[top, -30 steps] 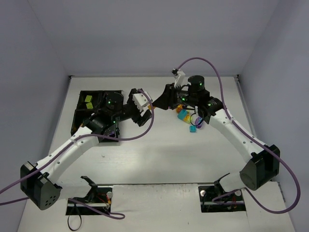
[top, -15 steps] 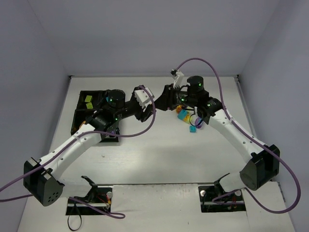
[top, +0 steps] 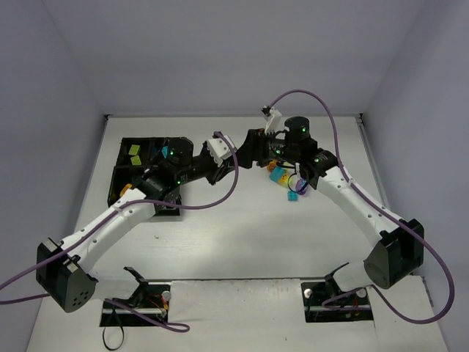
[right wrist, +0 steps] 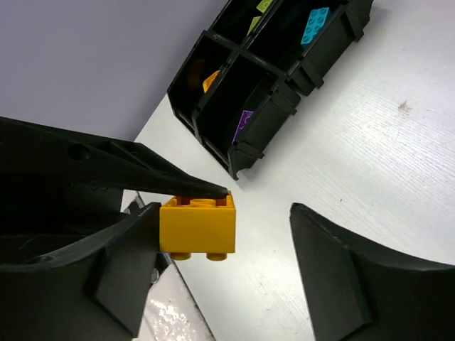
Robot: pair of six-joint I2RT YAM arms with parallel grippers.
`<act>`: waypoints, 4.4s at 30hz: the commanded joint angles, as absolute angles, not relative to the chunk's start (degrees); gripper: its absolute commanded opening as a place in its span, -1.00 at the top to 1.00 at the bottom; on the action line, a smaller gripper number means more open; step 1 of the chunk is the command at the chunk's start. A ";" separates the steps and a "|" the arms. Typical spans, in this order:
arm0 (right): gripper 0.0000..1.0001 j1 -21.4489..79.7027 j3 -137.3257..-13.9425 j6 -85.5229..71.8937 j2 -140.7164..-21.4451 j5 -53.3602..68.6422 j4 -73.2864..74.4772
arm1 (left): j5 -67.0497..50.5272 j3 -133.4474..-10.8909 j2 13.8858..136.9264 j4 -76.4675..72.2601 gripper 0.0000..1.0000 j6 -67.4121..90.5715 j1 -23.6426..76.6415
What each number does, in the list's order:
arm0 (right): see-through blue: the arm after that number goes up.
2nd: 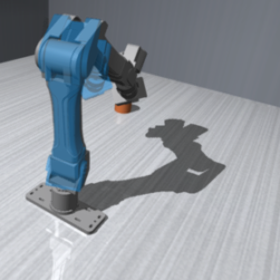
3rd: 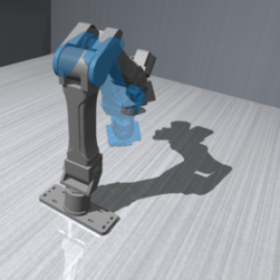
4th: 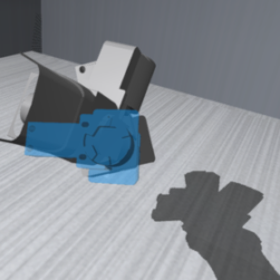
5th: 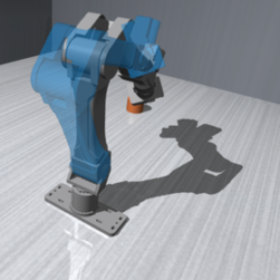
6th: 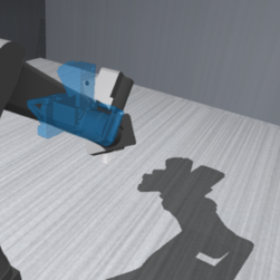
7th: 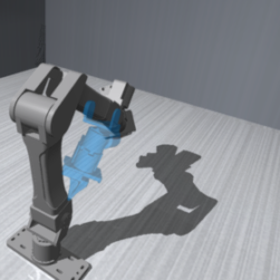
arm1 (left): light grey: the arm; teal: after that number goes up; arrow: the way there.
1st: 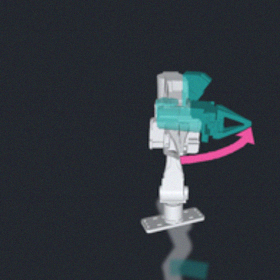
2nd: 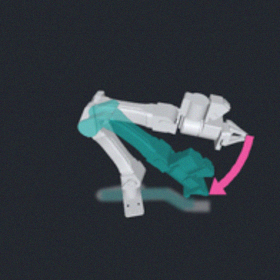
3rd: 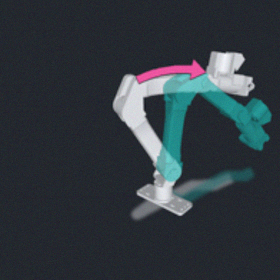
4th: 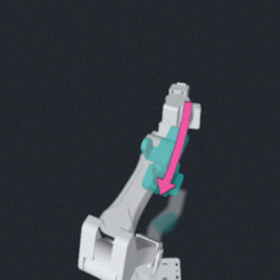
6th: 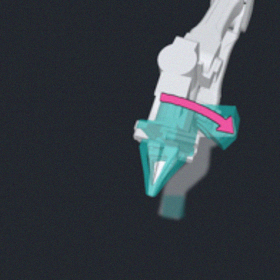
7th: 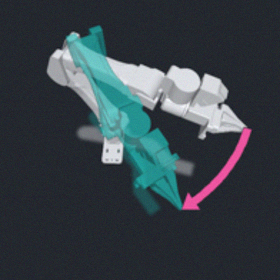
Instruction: Sort the legos into containers by color
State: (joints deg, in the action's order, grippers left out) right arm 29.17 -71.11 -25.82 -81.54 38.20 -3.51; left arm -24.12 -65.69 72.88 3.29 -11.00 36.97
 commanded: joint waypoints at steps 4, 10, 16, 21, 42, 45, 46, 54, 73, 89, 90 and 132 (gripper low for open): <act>-0.59 25.24 -70.58 -25.93 -78.84 38.06 -6.33 | -18.20 -60.57 66.45 -1.06 1.00 -8.70 36.21; -0.63 14.70 -68.74 -24.70 -75.77 35.26 -4.49 | -13.61 -54.41 61.79 4.83 1.00 -1.51 27.99; -0.63 10.64 -67.94 -18.37 -72.69 29.19 -0.27 | -9.33 -53.26 58.45 10.71 1.00 4.31 15.65; -0.63 9.84 -65.74 -16.61 -71.37 26.73 1.93 | -1.25 -54.49 61.07 14.76 1.00 5.97 8.97; -0.64 9.67 -60.03 -10.98 -64.87 17.76 7.56 | 0.00 -59.41 81.12 18.28 0.40 14.59 -7.29; -0.64 9.67 -59.24 -11.86 -64.60 16.35 8.17 | -2.19 -59.76 83.23 18.19 0.13 14.94 -7.38; -0.64 9.67 -59.06 -12.21 -64.60 15.83 8.35 | -2.55 -59.94 83.93 18.19 0.07 15.12 -7.30; -0.57 9.58 -56.61 -15.99 -66.27 6.43 11.69 | -4.57 -60.91 80.96 19.24 -0.23 16.26 -7.21; -0.38 8.79 -55.02 -30.67 -86.38 -5.80 7.65 | -10.09 -72.42 68.12 32.96 -0.49 18.80 6.41; -0.19 8.79 -54.93 -30.41 -95.97 -6.33 1.15 | -18.89 -68.91 64.78 30.68 -0.50 21.88 11.95; -0.18 8.79 -55.37 -29.98 -96.50 -6.59 0.71 | -19.24 -68.65 64.69 30.50 -0.50 21.97 12.30; 0.95 40.08 -53.35 7.29 -67.24 18.54 -23.64 | -31.91 -83.05 76.90 15.73 -0.66 35.77 26.53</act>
State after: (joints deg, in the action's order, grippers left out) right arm 39.33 -49.87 6.13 -67.22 15.86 -17.02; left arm -33.17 -79.72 76.64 20.21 35.07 25.17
